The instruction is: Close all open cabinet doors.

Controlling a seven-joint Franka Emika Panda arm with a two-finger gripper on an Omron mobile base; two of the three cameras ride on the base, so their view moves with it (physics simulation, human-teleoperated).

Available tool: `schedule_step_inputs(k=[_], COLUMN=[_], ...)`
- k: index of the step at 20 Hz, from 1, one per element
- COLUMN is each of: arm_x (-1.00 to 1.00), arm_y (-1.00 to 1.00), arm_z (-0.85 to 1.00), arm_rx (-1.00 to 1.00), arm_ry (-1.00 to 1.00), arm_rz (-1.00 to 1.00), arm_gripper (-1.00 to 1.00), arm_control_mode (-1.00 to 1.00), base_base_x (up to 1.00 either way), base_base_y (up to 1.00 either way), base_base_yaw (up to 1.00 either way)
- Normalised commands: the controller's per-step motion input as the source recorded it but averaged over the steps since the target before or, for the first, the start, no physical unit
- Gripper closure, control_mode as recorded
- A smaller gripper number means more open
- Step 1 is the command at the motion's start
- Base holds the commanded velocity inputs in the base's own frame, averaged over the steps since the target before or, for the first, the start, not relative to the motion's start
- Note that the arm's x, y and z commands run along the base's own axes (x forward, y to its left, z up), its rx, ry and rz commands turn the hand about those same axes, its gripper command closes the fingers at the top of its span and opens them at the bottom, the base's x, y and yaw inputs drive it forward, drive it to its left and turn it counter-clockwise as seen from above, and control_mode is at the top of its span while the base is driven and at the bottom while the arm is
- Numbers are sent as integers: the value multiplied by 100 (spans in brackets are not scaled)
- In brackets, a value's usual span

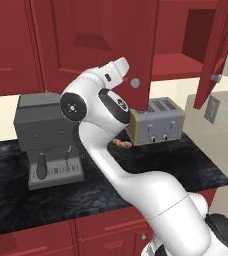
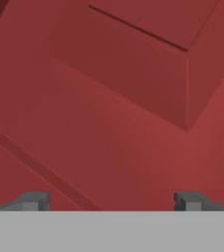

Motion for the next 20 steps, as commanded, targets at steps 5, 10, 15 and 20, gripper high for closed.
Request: schedule_step_inputs(k=[5, 10, 15, 20], arm_x=[99, 98, 80, 74], arm_y=[-49, -38, -19, -4], arm_z=[-13, -3, 0, -1], arm_rx=[0, 2, 3, 7], arm_ry=[2, 4, 8, 16], arm_rz=[6, 6, 3, 0], arm_gripper=[-100, -100, -100, -100], arm_control_mode=[-100, -100, -100, -100], base_base_x=[0, 0, 0, 0], base_base_y=[0, 0, 0, 0], base_base_yaw=[0, 0, 0, 0])
